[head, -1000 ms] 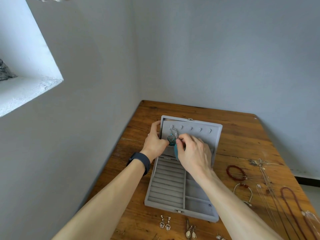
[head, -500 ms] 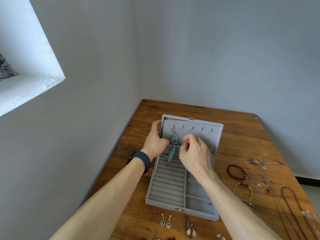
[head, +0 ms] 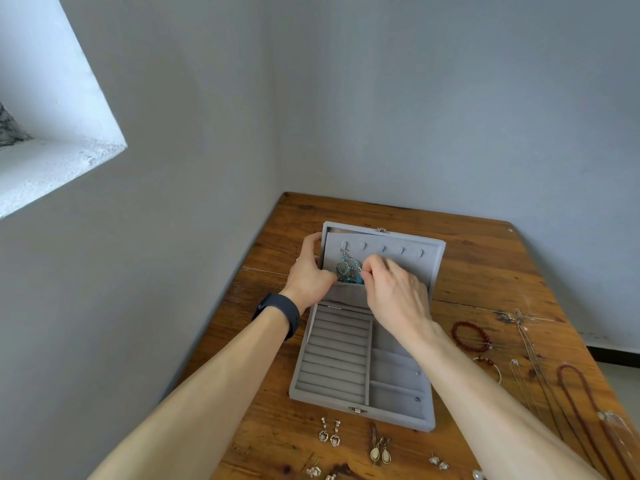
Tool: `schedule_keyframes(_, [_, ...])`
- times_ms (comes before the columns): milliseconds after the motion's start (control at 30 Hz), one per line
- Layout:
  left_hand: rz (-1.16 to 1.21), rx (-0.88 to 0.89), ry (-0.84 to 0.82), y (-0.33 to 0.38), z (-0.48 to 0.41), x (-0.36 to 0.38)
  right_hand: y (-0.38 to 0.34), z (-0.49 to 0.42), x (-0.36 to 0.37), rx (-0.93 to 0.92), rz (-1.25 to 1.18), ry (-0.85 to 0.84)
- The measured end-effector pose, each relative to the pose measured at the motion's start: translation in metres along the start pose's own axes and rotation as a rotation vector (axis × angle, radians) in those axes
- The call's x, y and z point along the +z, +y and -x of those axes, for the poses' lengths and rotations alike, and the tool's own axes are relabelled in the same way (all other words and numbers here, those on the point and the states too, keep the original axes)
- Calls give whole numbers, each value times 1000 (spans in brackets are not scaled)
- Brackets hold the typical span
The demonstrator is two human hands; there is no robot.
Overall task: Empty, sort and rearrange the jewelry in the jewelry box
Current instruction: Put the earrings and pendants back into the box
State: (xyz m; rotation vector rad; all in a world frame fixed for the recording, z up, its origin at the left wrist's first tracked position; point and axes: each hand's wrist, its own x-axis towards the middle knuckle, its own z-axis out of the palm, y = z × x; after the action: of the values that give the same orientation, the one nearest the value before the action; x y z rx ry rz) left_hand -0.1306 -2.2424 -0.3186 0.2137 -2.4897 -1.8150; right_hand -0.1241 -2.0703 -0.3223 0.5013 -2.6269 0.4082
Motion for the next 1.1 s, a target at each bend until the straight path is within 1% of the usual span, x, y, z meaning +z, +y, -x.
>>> schedule_keyframes(133, [1, 3, -13, 0, -1, -1, 4, -6, -4, -64, 24, 2])
schedule_keyframes(233, [-4, 1, -11, 0, -1, -1, 6, -5, 1, -21, 19, 23])
schedule_keyframes(367, [-12, -2, -16, -1, -3, -1, 0, 4, 10, 49, -95, -103])
schedule_keyframes(467, [-13, 7, -19, -1, -2, -3, -1, 8, 10, 97, -218, -113])
schedule_keyframes(533, [-9, 11, -24, -2, -3, -4, -2, 10, 11, 103, -214, -122])
schedule_keyframes(667, [-38, 42, -37, -4, -4, -7, -10, 13, 15, 89, -169, -222])
schedule_keyframes(733, [-75, 76, -49, -6, -6, -10, -11, 15, 16, 69, -134, -178])
schedule_keyframes(833, [-141, 104, -66, -8, -7, -13, -6, 25, 16, 48, -8, -77])
schedule_keyframes(900, [-127, 95, -69, -9, -7, -14, -1, 35, 17, 37, 38, -31])
schedule_keyframes(967, [-91, 85, -37, -9, -5, -13, 3, 43, 18, 13, 51, -26])
schedule_keyframes(1100, [-101, 105, 91, -7, -1, -11, 5, 50, 18, -2, 51, -39])
